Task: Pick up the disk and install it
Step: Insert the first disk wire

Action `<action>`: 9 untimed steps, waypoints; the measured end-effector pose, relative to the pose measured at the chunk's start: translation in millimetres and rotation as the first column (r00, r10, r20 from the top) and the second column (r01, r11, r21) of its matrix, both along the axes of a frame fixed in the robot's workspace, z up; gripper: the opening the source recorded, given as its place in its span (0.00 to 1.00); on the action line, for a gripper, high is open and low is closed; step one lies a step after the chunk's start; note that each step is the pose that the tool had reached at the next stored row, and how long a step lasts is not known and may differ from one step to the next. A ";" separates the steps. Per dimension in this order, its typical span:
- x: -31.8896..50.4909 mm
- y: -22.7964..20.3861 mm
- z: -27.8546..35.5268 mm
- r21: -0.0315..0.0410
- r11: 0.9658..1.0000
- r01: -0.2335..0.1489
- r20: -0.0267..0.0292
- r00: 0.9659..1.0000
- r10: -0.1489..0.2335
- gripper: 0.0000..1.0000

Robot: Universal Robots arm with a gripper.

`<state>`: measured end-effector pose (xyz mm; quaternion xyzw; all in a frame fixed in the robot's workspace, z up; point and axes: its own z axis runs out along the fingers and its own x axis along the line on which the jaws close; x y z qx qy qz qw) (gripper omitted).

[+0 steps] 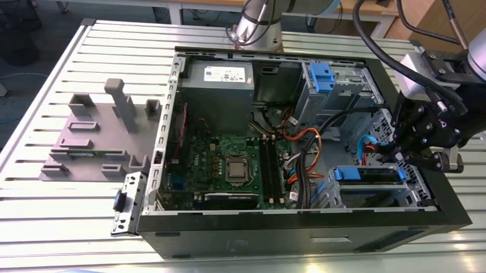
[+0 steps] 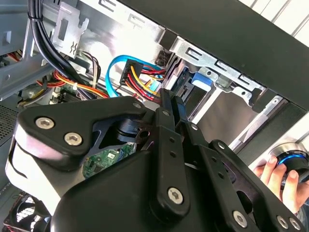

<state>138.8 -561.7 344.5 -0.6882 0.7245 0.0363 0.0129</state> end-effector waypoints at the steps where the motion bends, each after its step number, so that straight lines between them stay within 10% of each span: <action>1: -0.1 0.0 -0.1 0.000 1.000 0.000 0.000 1.000 0.000 0.17; 9: -0.8 -1.1 -0.6 0.000 1.000 0.000 0.000 1.000 0.000 0.17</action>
